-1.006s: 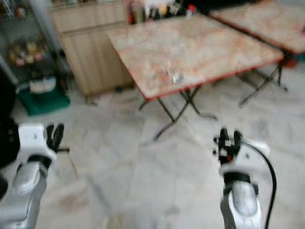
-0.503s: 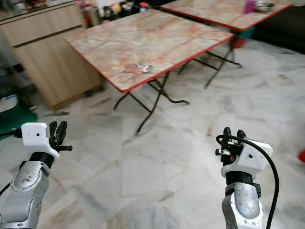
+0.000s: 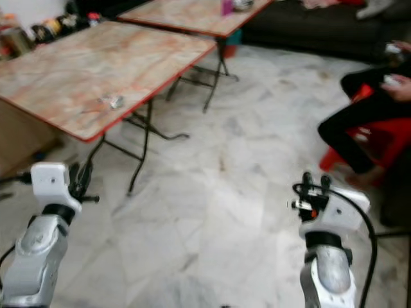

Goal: Setting the table

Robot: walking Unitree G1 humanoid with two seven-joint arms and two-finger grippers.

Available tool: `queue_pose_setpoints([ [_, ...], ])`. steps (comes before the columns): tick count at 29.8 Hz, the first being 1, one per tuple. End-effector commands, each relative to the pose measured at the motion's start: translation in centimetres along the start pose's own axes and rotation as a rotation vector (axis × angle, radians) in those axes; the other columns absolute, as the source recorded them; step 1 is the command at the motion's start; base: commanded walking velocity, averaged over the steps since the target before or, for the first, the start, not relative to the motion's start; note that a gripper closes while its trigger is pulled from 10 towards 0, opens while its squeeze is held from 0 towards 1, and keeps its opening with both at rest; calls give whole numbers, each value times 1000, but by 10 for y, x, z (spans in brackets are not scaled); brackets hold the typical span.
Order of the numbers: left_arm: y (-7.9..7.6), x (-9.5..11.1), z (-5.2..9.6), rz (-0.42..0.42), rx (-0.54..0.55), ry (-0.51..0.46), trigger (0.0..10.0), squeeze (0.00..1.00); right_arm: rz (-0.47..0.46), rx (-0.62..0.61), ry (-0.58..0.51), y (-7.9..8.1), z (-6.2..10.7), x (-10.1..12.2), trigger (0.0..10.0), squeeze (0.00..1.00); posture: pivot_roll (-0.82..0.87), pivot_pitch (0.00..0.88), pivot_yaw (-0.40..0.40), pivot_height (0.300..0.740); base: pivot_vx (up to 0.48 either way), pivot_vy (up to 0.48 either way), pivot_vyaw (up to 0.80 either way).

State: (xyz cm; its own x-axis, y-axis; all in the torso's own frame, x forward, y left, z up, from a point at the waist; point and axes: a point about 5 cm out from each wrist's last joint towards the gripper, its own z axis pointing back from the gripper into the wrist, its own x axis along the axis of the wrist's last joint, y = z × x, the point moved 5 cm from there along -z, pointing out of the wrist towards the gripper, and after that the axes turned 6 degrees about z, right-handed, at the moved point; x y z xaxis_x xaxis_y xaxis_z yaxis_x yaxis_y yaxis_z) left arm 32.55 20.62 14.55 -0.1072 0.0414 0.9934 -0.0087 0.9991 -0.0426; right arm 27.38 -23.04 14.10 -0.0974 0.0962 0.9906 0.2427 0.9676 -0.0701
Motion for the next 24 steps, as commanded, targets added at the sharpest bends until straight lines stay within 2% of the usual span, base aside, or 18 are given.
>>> queue_pose_setpoints([
  [1,6,3,2,-1,16,-12,10000,0,-7,14,-14,5,-2,4,10000,0,44,77,60,740,0,0,0],
  [8,7,2,1,7,22,-4,10000,0,-10,11,-15,5,-2,4,10000,0,45,76,59,740,0,0,0],
  [24,6,2,0,13,20,1,10000,0,-19,4,-34,5,-4,7,10000,0,46,75,59,740,0,387,-48],
])
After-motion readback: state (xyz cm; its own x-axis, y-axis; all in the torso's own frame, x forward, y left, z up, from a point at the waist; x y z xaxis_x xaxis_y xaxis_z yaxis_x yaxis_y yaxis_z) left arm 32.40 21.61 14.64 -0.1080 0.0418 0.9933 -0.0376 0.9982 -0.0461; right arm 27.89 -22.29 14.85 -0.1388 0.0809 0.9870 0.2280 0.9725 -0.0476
